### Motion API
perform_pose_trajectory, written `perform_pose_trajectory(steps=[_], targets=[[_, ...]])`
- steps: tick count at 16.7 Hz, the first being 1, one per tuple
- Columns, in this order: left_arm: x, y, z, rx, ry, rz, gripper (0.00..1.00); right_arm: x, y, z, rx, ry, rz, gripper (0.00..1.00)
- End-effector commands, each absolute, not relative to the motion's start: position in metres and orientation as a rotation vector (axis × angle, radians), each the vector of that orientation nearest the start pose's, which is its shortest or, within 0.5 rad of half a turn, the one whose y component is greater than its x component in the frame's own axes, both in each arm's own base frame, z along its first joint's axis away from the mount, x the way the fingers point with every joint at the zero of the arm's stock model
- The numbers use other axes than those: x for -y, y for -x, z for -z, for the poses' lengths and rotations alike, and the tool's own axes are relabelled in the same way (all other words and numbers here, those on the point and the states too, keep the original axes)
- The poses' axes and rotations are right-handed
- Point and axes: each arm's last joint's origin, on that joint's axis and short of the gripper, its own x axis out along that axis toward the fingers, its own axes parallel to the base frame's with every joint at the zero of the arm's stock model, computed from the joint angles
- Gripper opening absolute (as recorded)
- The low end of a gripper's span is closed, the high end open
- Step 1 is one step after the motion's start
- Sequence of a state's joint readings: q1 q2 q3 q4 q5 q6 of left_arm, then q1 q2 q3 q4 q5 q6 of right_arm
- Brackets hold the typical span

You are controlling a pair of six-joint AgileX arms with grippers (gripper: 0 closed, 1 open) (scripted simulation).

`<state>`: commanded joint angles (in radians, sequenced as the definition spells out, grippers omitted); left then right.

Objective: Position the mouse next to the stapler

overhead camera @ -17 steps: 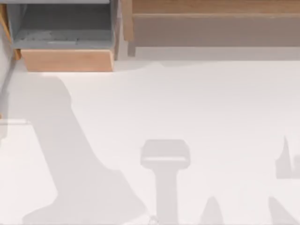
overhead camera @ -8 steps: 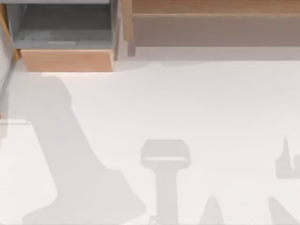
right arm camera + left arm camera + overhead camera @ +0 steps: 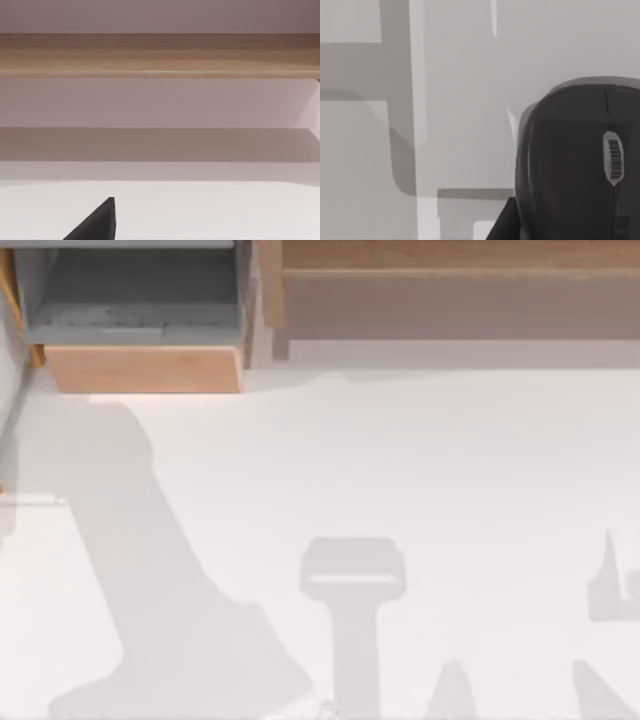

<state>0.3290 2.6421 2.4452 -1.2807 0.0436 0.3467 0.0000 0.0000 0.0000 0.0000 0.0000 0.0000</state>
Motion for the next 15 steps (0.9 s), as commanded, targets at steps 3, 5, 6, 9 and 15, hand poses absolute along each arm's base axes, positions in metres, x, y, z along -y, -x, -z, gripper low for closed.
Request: perform_pose_trajectory(steps=[3, 5, 6, 9, 15], targets=[[-0.173, -0.489, -0.139, -1.471, -0.002, 0.005, 0.0, 0.001, -0.106, -0.16, 0.0, 0.0, 0.0, 1.0], [-0.175, -0.489, -0.139, -1.471, -0.001, 0.003, 0.0, 0.001, -0.106, -0.16, 0.0, 0.0, 0.0, 1.0], [-0.175, -0.489, -0.139, -1.471, -0.001, 0.003, 0.0, 0.001, -0.106, -0.16, 0.0, 0.0, 0.0, 1.0], [-0.174, -0.484, -0.161, -1.457, -0.008, -0.028, 0.0, 0.001, -0.106, -0.16, 0.0, 0.0, 0.0, 1.0], [-0.138, -0.464, -0.239, -1.393, -0.078, -0.166, 0.0, 0.001, -0.106, -0.16, 0.0, 0.0, 0.0, 1.0]])
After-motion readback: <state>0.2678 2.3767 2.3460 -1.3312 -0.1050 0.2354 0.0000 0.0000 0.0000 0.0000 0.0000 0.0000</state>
